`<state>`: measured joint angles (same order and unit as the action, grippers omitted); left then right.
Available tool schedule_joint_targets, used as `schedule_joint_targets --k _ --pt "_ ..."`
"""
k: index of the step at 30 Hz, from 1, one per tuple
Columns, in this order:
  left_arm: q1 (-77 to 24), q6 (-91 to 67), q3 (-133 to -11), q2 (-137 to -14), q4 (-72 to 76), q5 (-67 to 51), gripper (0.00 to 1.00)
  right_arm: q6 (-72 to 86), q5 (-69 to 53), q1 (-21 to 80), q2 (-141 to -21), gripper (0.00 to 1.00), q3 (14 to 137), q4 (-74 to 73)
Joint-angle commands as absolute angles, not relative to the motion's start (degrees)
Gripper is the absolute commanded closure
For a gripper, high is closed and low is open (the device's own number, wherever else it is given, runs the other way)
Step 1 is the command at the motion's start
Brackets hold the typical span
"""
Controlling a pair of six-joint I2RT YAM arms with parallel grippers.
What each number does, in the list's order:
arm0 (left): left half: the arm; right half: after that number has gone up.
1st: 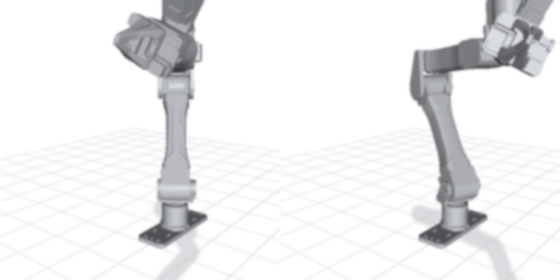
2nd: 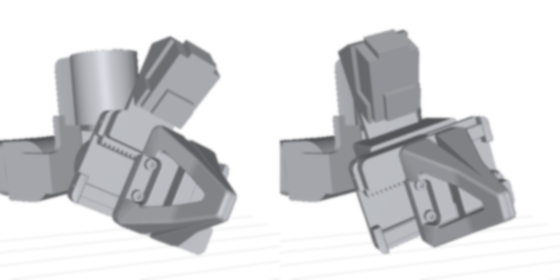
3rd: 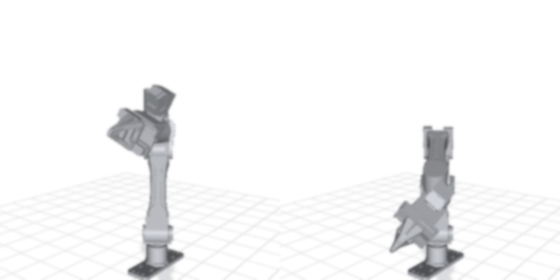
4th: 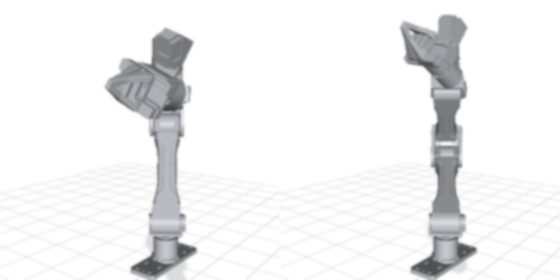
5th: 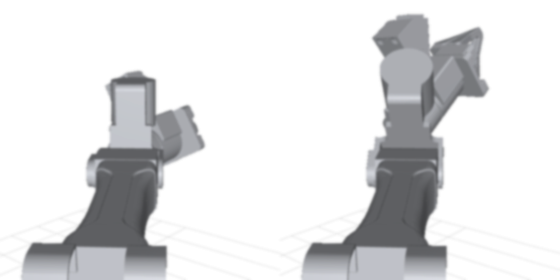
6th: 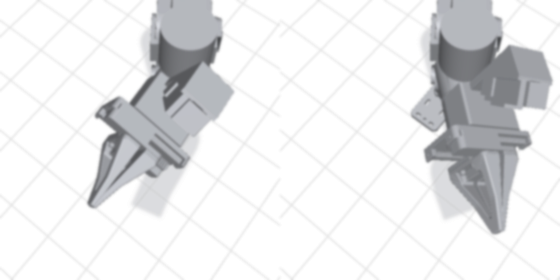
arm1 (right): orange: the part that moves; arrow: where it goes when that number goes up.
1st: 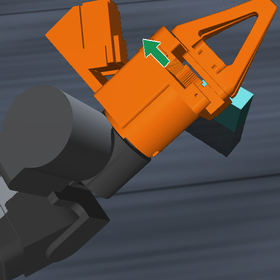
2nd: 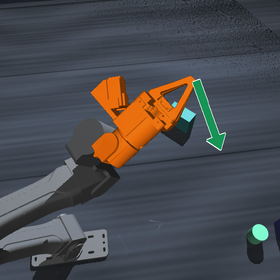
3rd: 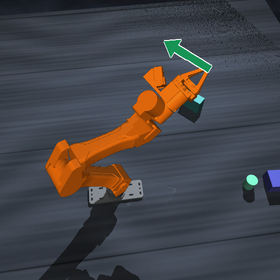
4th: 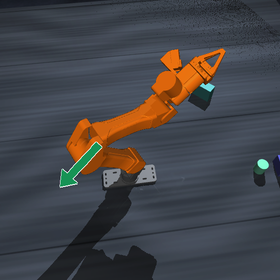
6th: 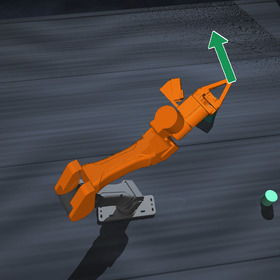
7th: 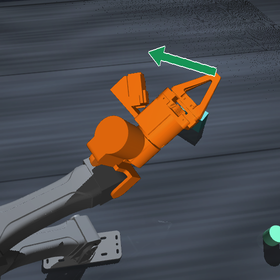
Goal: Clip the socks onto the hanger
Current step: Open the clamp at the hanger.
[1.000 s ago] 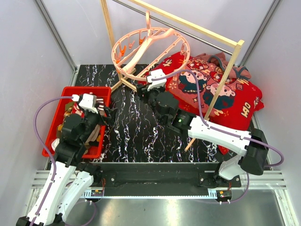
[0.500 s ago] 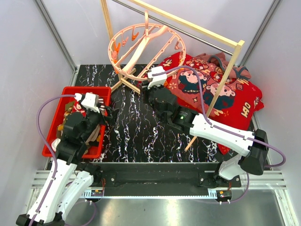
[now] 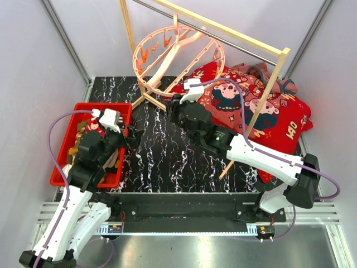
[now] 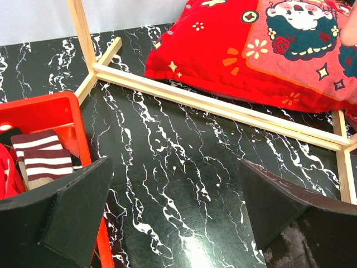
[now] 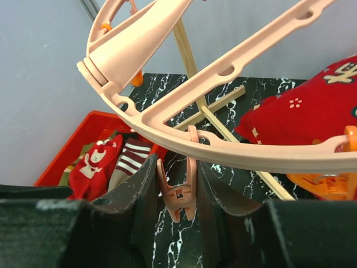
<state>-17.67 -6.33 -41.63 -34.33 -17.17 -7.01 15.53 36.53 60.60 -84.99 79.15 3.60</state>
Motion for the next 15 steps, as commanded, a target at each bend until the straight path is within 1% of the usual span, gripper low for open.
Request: schedule_joint_targets --k 1,2,7,9,12,14,15 --pt "-17.8 -9.0 -42.2 -35.1 -15.4 -5.0 0.01 22.0 33.8 58.8 -82.3 0.98 77.7 4.4" --pt "-17.7 -9.7 -42.1 -35.3 -15.4 -2.9 0.01 22.2 33.4 58.6 -82.2 1.0 77.3 4.8" --pt "-16.3 -12.7 -42.4 -37.9 -16.8 5.3 0.01 22.9 30.2 57.1 -81.4 1.0 76.1 5.6" --pt "-14.0 -12.6 -43.2 -39.2 -18.1 8.3 0.01 22.6 28.8 56.5 -81.0 1.0 75.5 6.1" --pt "-10.0 -13.0 -45.0 -45.1 -19.7 9.6 0.01 21.9 27.2 55.8 -80.7 1.0 74.8 6.6" --pt "-6.3 -14.4 -48.5 -48.8 -21.8 9.7 0.01 21.7 26.2 55.3 -80.6 1.0 74.2 7.0" --pt "-4.8 -15.2 -50.0 -53.0 -22.4 9.3 0.01 21.8 25.8 55.2 -80.4 1.0 73.8 7.2"
